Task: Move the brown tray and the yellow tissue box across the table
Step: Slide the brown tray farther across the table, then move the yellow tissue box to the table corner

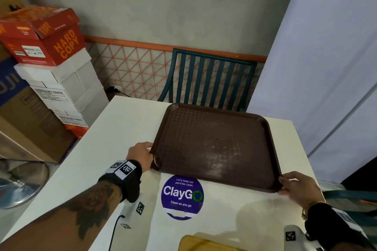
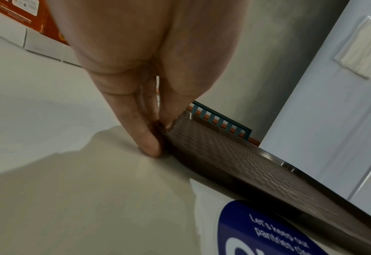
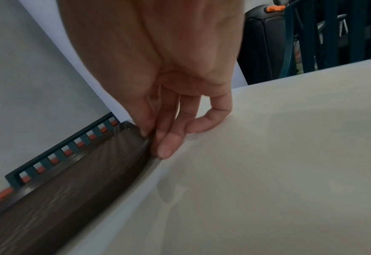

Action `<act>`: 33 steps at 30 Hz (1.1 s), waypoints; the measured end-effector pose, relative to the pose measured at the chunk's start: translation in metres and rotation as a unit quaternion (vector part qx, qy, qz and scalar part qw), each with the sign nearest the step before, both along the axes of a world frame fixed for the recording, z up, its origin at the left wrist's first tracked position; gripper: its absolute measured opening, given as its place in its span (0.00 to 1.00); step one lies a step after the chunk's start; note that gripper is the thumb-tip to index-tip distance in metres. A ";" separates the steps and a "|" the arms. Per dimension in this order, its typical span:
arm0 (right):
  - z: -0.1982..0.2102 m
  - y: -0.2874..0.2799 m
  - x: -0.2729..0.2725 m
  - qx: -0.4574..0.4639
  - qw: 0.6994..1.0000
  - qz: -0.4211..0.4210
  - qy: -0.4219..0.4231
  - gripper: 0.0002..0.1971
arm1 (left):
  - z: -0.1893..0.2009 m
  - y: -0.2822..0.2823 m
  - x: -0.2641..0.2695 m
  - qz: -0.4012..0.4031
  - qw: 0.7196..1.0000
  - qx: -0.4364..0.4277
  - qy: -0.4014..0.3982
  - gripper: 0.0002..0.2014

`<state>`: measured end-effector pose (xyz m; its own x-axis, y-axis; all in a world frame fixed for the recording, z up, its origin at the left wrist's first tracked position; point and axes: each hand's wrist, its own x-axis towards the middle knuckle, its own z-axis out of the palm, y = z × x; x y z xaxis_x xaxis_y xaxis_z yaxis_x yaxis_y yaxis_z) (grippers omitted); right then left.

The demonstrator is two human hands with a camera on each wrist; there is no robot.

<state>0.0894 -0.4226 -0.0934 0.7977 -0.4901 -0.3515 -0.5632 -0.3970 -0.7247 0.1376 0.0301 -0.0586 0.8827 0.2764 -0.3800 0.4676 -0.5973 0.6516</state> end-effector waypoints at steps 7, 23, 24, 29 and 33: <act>-0.007 -0.002 0.005 0.014 1.000 -0.011 0.010 0.04 | 0.002 0.001 0.005 -0.026 0.999 0.032 0.017 0.23; 0.048 0.022 -0.014 0.040 0.999 -0.019 0.006 0.09 | 0.006 0.011 -0.017 0.000 0.999 0.012 -0.036 0.24; 0.059 0.024 -0.022 0.037 0.999 -0.013 0.002 0.07 | 0.012 0.010 -0.030 0.007 0.999 -0.002 -0.054 0.24; 0.115 0.044 -0.078 0.049 0.988 0.149 0.000 0.05 | 0.054 -0.014 -0.112 -0.096 0.991 -0.076 -0.053 0.16; 0.148 0.075 -0.133 -0.011 0.940 0.335 0.071 0.16 | 0.088 -0.040 -0.181 -0.254 0.961 -0.112 -0.005 0.26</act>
<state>-0.0440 -0.3474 0.0541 0.8757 0.0966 -0.4732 -0.2724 -0.7103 -0.6491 -0.0429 -0.0103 0.0293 0.8863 -0.2780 -0.3705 0.1465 -0.5906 0.7935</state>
